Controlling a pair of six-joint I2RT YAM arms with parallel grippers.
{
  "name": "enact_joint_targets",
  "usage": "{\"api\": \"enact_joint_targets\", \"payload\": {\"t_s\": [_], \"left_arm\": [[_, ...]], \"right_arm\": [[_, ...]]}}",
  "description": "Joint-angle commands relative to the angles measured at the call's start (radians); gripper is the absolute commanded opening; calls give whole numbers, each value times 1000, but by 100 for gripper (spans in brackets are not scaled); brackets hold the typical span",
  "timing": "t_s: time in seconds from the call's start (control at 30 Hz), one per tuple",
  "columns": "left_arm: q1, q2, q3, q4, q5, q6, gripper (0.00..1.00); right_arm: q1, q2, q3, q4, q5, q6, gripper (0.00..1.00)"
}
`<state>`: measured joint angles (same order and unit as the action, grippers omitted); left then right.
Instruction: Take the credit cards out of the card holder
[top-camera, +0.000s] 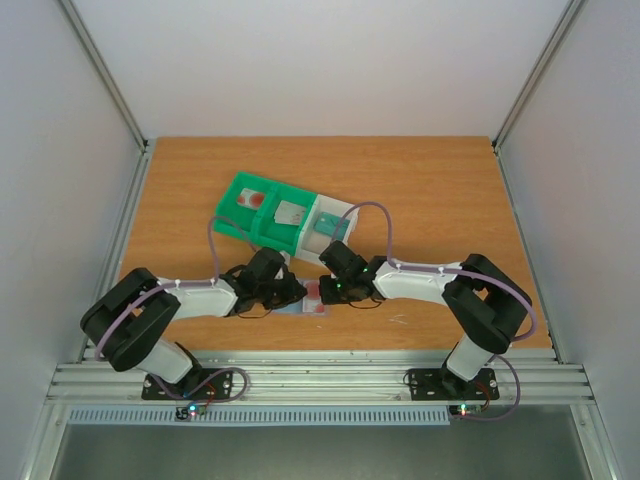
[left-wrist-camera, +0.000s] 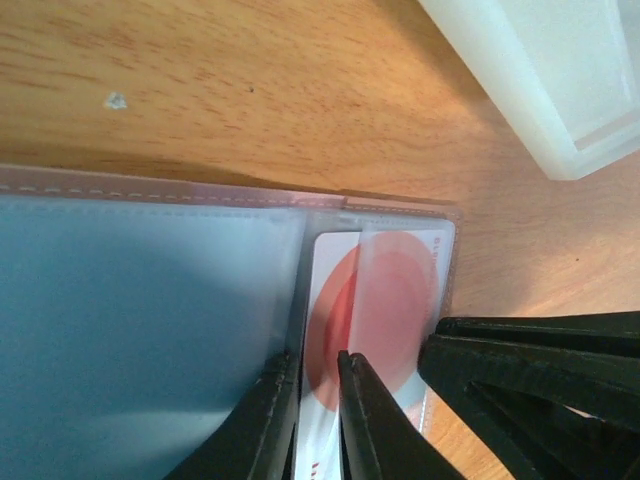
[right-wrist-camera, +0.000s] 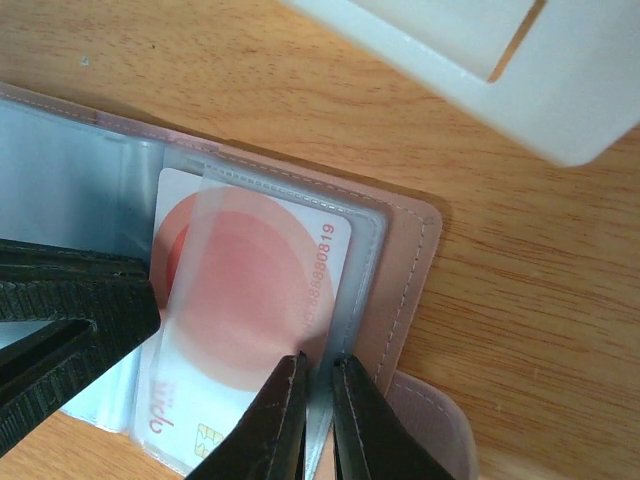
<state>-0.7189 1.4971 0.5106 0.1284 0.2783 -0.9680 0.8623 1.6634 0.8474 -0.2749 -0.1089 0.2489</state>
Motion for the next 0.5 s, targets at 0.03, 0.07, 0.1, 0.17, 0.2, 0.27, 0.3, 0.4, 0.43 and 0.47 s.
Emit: {"api": "enact_joint_targets", "payload": {"t_s": [0.03, 0.07, 0.1, 0.17, 0.2, 0.27, 0.3, 0.4, 0.43, 0.47], "left_arm": [[-4, 12, -33, 142, 44, -43, 10], [-5, 9, -37, 155, 50, -49, 9], [-4, 8, -40, 166, 56, -55, 7], [-4, 7, -47, 202, 77, -63, 3], [-5, 6, -51, 225, 88, -68, 1], [-5, -3, -55, 257, 110, -80, 0], [-4, -11, -54, 259, 115, -84, 1], [-3, -55, -41, 206, 105, -72, 1], [-4, -72, -37, 181, 98, -65, 0], [-4, -87, -37, 167, 93, -53, 1]], "right_arm": [[-12, 14, -39, 19, -9, 3, 9], [-12, 13, -45, 23, -9, 4, 9], [-14, 12, -50, 27, -11, 5, 9], [-15, 13, -53, 32, -14, 4, 9], [-16, 14, -53, 32, -16, 4, 9], [-17, 15, -55, 33, -18, 4, 9], [-19, 15, -58, 35, -20, 6, 9], [-24, 16, -65, 40, -27, 9, 9], [-28, 15, -68, 41, -29, 10, 9], [-31, 13, -69, 43, -30, 12, 9]]}}
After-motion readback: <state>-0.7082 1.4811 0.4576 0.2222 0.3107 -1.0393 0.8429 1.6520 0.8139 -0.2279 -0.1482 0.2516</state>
